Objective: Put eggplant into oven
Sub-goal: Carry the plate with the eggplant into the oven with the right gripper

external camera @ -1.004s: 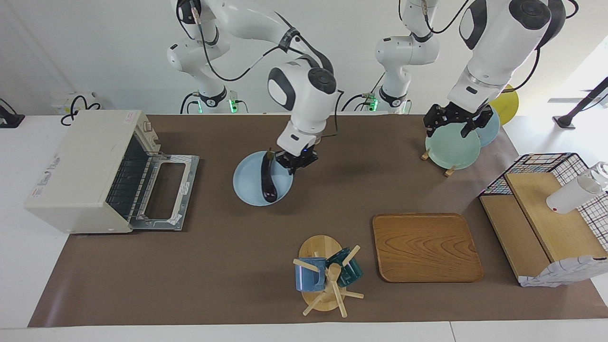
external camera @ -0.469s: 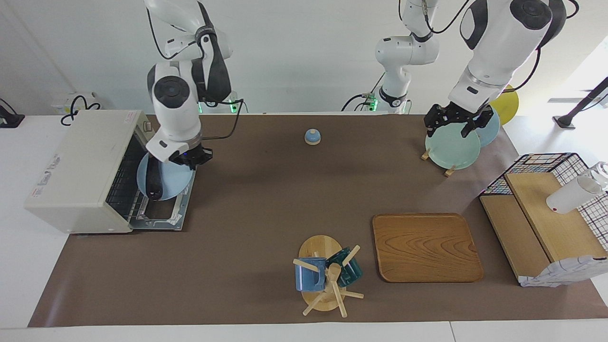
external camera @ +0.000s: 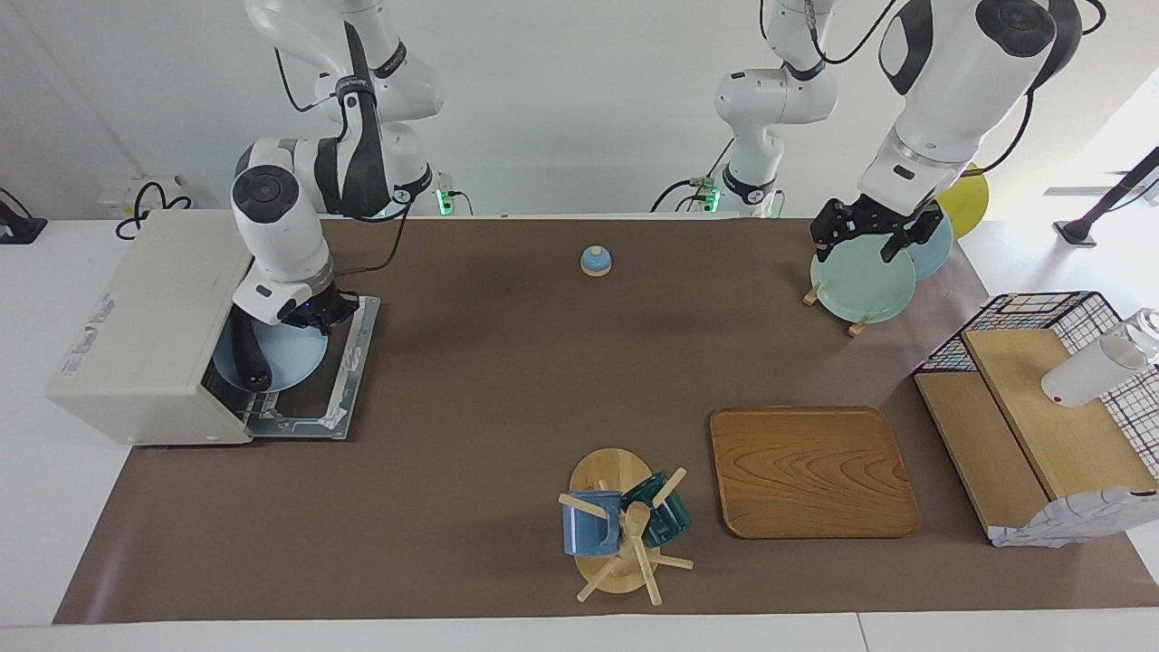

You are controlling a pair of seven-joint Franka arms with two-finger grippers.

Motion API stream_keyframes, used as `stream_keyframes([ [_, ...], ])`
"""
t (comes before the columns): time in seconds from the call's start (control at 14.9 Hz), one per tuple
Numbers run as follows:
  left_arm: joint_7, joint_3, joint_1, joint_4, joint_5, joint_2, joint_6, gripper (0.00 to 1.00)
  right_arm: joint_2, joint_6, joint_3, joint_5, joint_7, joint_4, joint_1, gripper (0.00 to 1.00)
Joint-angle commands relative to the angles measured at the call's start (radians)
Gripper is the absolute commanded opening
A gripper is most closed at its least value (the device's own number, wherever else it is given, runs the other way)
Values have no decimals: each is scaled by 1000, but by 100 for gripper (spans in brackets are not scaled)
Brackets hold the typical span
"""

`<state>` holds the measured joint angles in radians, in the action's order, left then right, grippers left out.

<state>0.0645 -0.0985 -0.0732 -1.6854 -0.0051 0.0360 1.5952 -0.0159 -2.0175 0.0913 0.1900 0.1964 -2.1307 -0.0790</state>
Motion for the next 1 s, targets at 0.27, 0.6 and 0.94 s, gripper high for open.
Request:
stream_keyframes([
  [0.27,-2,3,3,-11,-10,13,0,100,45,-27,-13,16,87,-77,90,0],
  [0.6,-2,3,3,-11,-10,13,0,100,47,-32,-15,8,94,-81,99,50],
  [0.94,0,3,3,-11,-10,15,0,100,36,23,-24,-20,83,-36,87,61],
])
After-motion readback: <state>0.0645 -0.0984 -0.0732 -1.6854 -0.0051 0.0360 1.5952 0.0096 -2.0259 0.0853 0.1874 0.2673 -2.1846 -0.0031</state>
